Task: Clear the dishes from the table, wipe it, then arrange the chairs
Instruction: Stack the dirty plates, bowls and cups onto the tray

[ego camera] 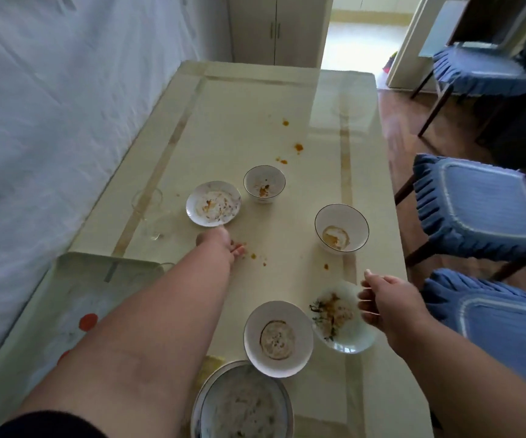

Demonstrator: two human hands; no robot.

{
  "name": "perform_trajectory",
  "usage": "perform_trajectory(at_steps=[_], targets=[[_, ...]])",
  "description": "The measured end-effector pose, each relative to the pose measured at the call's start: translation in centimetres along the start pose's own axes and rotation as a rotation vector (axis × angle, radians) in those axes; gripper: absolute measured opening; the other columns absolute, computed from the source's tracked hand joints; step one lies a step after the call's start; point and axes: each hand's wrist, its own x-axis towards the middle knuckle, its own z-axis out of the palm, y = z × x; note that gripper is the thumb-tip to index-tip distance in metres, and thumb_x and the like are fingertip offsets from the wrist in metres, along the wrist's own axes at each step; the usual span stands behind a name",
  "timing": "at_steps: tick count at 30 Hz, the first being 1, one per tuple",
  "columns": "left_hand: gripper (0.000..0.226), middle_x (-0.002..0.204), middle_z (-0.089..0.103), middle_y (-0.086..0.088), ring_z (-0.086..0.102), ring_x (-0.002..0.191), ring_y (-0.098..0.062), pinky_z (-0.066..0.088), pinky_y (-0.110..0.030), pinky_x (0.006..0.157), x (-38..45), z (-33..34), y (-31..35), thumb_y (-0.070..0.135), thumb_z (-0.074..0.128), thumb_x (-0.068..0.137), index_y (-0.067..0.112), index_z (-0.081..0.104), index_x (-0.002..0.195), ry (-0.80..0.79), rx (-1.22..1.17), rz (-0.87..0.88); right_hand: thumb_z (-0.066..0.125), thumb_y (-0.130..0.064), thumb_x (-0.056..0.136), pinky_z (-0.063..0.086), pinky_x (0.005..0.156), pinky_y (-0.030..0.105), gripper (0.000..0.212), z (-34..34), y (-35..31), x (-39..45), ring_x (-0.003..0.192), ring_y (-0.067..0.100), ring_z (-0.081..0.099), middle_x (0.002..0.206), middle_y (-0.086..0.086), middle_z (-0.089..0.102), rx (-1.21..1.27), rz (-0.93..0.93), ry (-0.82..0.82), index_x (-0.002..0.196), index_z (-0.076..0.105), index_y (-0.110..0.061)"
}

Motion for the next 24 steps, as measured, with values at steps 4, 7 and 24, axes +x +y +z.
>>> perform_trajectory(at_steps=[4,7,24], targets=[[0.044,0.124,0.064,-0.027,0.073,0.103,-0.038,0.066,-0.053,0.07,2.7,0.8,0.8,0.01,0.042,0.113,0.007,0.042,0.157,0.051,-0.121,0.0,0.061,-0.03,0.111,0.059,0.074,0.043,0.028,-2.5,2.1,1.0,0.091,0.034,0.069,0.103,0.021,0.072,-0.031,0.055,0.09,0.108,0.071,-0.004],[0.047,0.115,0.064,-0.028,0.075,0.098,-0.038,0.067,-0.054,0.065,4.3,1.0,1.6,0.002,0.038,0.111,0.007,0.04,0.157,0.097,-0.151,0.03,0.061,-0.029,0.111,0.058,0.076,0.044,0.026,-3.6,3.0,1.4,0.093,0.034,0.069,0.105,0.021,0.072,-0.01,0.095,0.127,0.11,0.07,-0.005],[0.048,0.109,0.072,-0.018,0.074,0.077,-0.023,0.063,-0.04,0.049,4.5,0.3,1.0,-0.001,0.033,0.108,0.014,0.059,0.145,0.21,-0.15,0.013,0.067,-0.029,0.108,0.059,0.073,0.044,0.021,-4.3,6.5,1.5,0.092,0.034,0.072,0.103,0.018,0.074,-0.224,0.158,0.145,0.102,0.067,-0.009]])
